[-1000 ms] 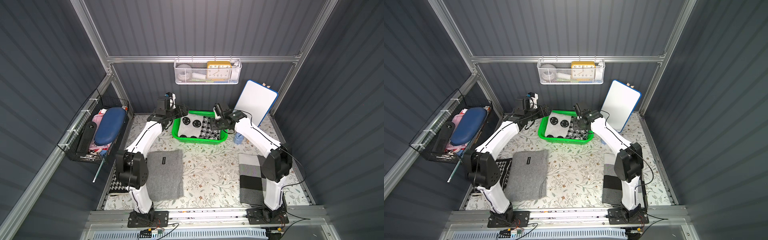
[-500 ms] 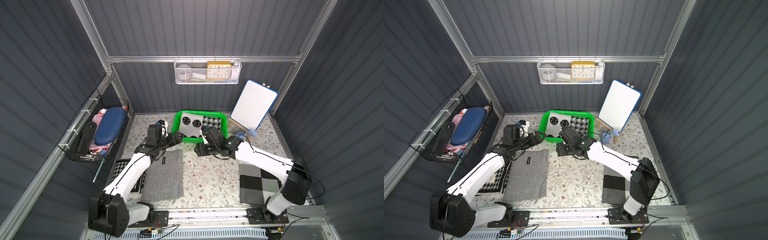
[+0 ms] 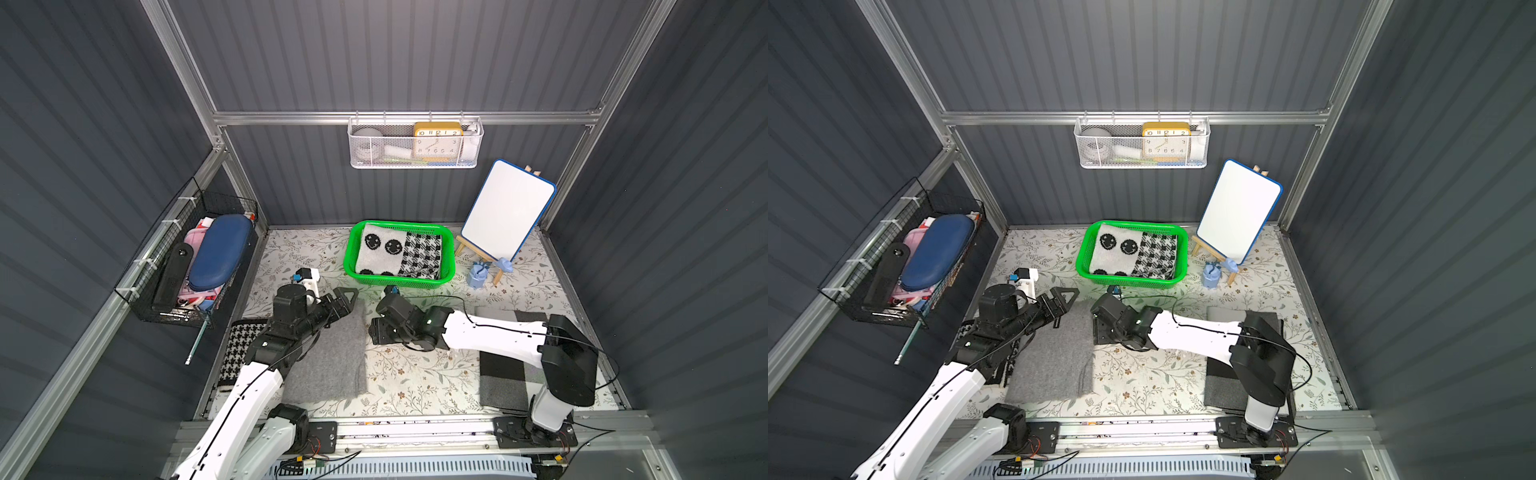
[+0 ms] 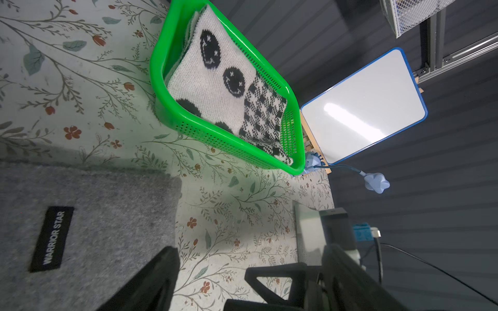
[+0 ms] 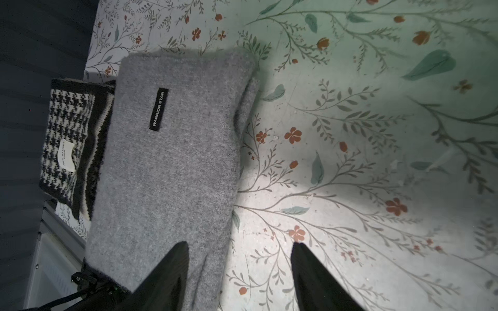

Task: Put the folded scarf in the basket
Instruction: Adjust the scarf at the center of the board.

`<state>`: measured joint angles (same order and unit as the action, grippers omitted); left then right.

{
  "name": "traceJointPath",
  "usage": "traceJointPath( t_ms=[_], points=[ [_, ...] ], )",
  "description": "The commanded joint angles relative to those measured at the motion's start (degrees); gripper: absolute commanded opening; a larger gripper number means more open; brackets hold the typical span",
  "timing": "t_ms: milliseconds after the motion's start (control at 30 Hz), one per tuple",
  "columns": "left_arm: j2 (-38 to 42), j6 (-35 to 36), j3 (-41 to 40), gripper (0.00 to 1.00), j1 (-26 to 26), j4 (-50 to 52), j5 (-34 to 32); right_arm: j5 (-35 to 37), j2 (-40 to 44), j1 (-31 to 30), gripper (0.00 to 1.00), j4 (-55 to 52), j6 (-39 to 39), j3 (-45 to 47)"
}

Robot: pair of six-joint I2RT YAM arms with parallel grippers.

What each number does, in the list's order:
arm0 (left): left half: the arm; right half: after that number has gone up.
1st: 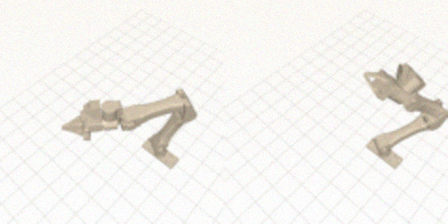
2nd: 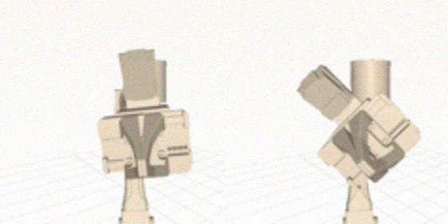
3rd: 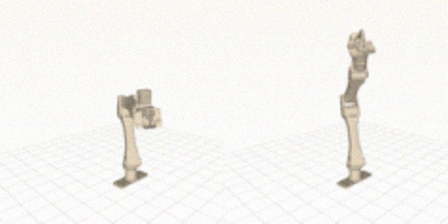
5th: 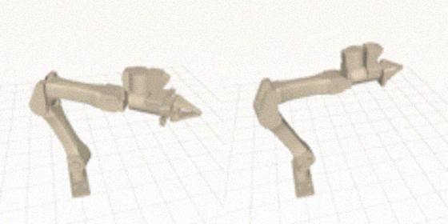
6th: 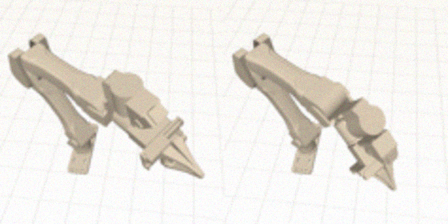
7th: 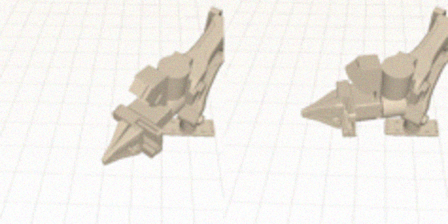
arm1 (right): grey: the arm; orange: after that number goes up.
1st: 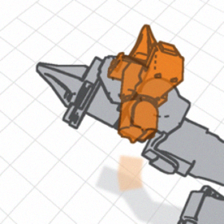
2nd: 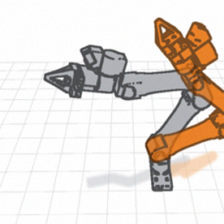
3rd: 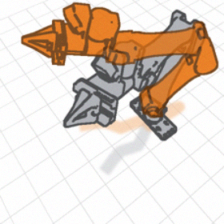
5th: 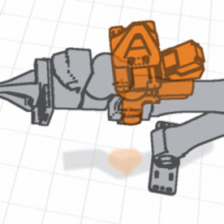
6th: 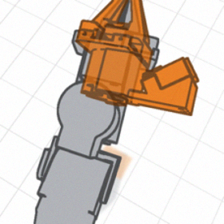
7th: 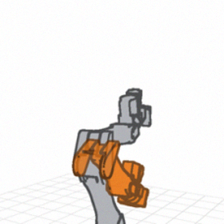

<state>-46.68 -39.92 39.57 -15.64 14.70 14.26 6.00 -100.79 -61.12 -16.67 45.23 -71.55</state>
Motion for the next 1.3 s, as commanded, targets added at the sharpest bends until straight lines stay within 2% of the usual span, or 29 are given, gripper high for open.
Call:
traceJointPath(
  t_ms=[0,233,567,933,1100,1167,1233,1267],
  points=[
    [3.75,-2.54,-1.31,0.88,0.35,1.69,-1.91,1.73,-2.07,-0.92,0.66,2.42,2.14,-1.11],
    [6.83,-4.21,-4.66,0.88,0.35,1.73,-2.04,2.40,-6.44,-1.01,0.68,4.90,5.11,-2.52],
    [9.86,-5.54,-4.67,0.89,0.35,2.69,-4.90,0.83,-12.89,-0.98,0.70,9.55,7.36,-5.90],
    [11.34,-6.31,-5.03,0.89,0.36,4.02,-5.30,-1.76,-21.16,2.37,0.67,9.68,8.04,-12.23],
    [10.58,-6.31,-5.69,0.89,0.38,3.77,-5.21,-1.75,-21.99,2.58,0.41,11.20,7.17,-12.33],
    [10.04,-6.31,-6.12,0.89,0.35,3.38,-4.76,-1.41,-21.76,2.72,0.24,12.12,6.74,-11.81],
    [9.47,-5.70,-6.19,0.89,0.37,2.85,-4.17,-0.85,-21.09,2.77,0.01,12.27,5.89,-11.24],
    [9.26,-5.60,-6.20,0.89,0.35,2.62,-3.76,-0.30,-20.51,2.87,0.00,12.07,5.67,-10.84]
  ],
)
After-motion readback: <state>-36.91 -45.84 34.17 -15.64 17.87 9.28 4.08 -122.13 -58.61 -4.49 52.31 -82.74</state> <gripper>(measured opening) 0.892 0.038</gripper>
